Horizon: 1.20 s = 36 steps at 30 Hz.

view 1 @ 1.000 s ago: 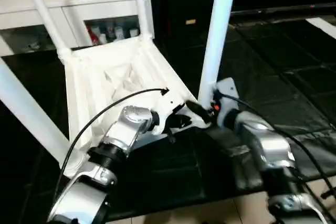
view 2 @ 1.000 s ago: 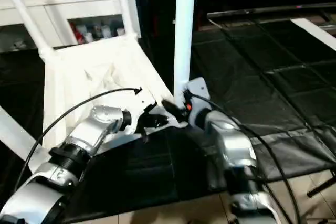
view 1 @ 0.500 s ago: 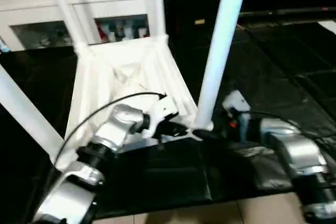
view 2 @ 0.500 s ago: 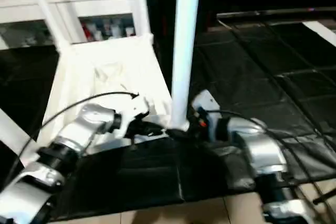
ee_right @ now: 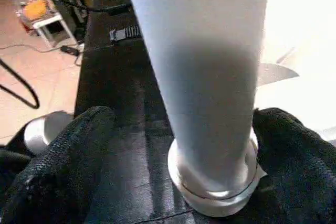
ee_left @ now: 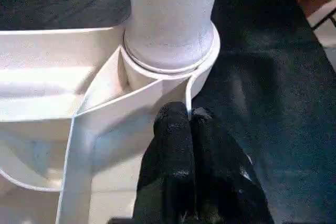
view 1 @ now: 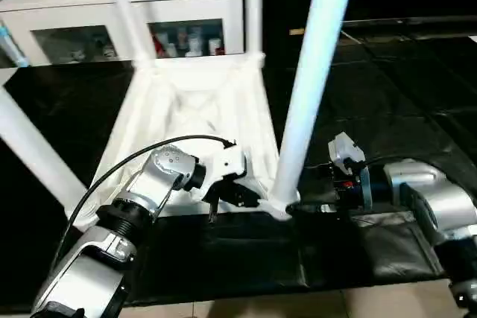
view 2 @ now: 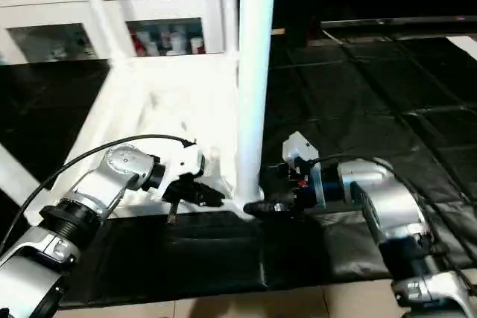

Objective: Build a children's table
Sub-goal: Rotate leg to tighten

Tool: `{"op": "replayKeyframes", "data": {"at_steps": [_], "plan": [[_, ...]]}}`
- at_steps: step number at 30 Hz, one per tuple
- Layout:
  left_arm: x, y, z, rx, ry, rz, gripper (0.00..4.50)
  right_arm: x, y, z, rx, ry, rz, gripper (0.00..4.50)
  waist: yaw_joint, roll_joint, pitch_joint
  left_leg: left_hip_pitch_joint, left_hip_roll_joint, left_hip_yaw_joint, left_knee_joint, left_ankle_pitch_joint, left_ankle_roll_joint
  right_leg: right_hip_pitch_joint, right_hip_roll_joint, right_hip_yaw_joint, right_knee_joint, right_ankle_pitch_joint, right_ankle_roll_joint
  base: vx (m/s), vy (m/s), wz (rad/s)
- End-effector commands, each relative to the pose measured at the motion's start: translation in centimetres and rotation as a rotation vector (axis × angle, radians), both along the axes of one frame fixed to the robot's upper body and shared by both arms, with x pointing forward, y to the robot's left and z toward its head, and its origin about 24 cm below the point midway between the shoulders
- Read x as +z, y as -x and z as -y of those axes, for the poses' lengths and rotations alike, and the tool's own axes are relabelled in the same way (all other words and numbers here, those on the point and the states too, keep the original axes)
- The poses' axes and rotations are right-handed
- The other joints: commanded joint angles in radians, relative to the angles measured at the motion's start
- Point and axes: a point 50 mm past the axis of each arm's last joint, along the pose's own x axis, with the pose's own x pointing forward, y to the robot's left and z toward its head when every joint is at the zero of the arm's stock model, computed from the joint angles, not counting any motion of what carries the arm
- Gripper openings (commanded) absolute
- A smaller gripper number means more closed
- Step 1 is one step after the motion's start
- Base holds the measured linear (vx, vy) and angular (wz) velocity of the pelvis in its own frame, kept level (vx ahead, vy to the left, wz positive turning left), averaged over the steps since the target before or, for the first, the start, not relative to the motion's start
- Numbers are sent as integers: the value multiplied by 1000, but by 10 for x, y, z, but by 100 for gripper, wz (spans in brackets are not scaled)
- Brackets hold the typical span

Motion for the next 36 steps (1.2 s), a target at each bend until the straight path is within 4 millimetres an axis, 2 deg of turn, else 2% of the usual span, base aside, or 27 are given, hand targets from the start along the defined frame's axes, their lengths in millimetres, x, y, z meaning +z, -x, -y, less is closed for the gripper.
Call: {"op": "replayKeyframes", "data": {"at_steps": [1, 4, 9, 10, 11, 16, 18, 20, 29, 31, 36], "plan": [[8, 3, 8, -92, 1, 26, 0, 5, -1, -1, 28, 4, 17, 447, -3, -26, -73, -6, 17, 12, -60, -102, 109, 65, -34, 45, -53, -257, -212, 0, 0, 0], [8, 6, 9, -112, 2, 20, 0, 4, -2, -2, 40, 21, 39, 447, -4, -28, -72, -7, 16, 12, -60, -110, 105, 66, -35, 44, -54, -266, -207, 0, 0, 0], [7, 9, 9, -139, 1, 13, 0, 4, -1, -5, 84, 12, 65, 447, -5, -27, -71, -7, 16, 12, -61, -119, 104, 65, -34, 44, -57, -287, -199, 0, 0, 0], [7, 10, 9, -145, 0, 11, 0, 4, 0, -6, 96, 5, 59, 421, -5, -27, -71, -7, 16, 12, -61, -119, 105, 65, -34, 44, -57, -285, -200, 0, 0, 0], [7, 11, 9, -151, -2, 9, 0, 4, 0, -8, 105, -4, 55, 421, -5, -29, -70, -8, 15, 13, -61, -119, 106, 65, -33, 44, -58, -285, -200, 0, 0, 0], [7, 13, 9, -167, -9, 8, 0, -1, -4, -13, 115, -14, 49, 366, -5, -26, -71, -6, 16, 12, -61, -121, 102, 64, -34, 43, -57, -287, -204, 0, 0, 0], [8, 13, 10, -171, -9, 8, 0, -2, -6, -15, 120, -14, 48, 366, -7, -26, -72, -7, 16, 12, -61, -121, 100, 64, -34, 43, -55, -281, -207, 0, 0, 0], [8, 14, 10, -175, -11, 8, 0, -1, -7, -16, 130, -12, 53, 336, -6, -28, -72, -7, 16, 12, -61, -114, 102, 65, -33, 44, -54, -271, -209, 0, 0, 0], [9, 15, 10, -176, -11, 12, 0, -1, -7, -20, 170, -31, 43, 281, -6, -27, -73, -7, 16, 12, -59, -111, 109, 66, -32, 44, -52, -263, -212, 0, 0, 0], [8, 15, 10, -174, -10, 12, 0, -2, -6, -20, 177, -35, 41, 247, -7, -27, -73, -7, 16, 12, -59, -108, 109, 65, -32, 44, -51, -256, -214, 0, 0, 0], [8, 14, 11, -152, -3, 16, 0, -4, -4, -22, 190, -42, 28, 213, -6, -29, -73, -7, 16, 13, -59, -104, 111, 66, -32, 44, -50, -249, -219, 0, 0, 0]]}}
